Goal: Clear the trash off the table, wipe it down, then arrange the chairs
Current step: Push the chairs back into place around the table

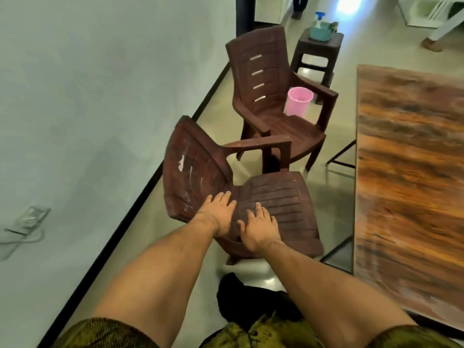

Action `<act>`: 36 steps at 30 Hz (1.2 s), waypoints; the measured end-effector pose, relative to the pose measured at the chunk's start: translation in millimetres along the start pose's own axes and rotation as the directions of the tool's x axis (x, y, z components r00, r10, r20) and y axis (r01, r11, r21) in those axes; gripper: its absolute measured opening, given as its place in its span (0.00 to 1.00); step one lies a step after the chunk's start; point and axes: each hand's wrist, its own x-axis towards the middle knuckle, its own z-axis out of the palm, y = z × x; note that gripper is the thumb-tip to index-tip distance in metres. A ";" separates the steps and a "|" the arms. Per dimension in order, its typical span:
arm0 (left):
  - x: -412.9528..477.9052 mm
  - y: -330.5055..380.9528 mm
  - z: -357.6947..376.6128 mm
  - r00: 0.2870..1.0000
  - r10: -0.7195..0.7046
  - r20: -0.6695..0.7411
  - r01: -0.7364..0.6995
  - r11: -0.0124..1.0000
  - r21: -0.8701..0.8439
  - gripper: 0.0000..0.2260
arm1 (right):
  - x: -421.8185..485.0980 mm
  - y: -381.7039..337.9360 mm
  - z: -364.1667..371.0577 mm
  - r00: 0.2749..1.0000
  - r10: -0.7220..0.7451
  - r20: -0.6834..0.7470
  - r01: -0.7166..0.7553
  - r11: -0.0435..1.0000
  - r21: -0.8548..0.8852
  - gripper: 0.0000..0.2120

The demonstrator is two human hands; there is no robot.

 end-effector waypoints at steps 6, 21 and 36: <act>24.6 -86.4 -32.8 1.000 -0.022 0.021 0.021 0.999 0.042 0.31 | 67.7 -67.4 2.6 1.000 -0.004 -0.001 0.004 0.998 0.061 0.29; 95.3 -196.3 -68.9 0.944 0.315 0.102 -0.330 0.917 0.226 0.19 | 160.0 -145.1 9.2 0.953 0.301 0.032 -0.293 0.892 0.343 0.28; 99.7 -259.5 -69.3 0.737 0.675 0.045 -0.640 0.673 0.371 0.19 | 122.5 -264.2 11.9 0.760 0.637 -0.127 -0.466 0.671 0.577 0.27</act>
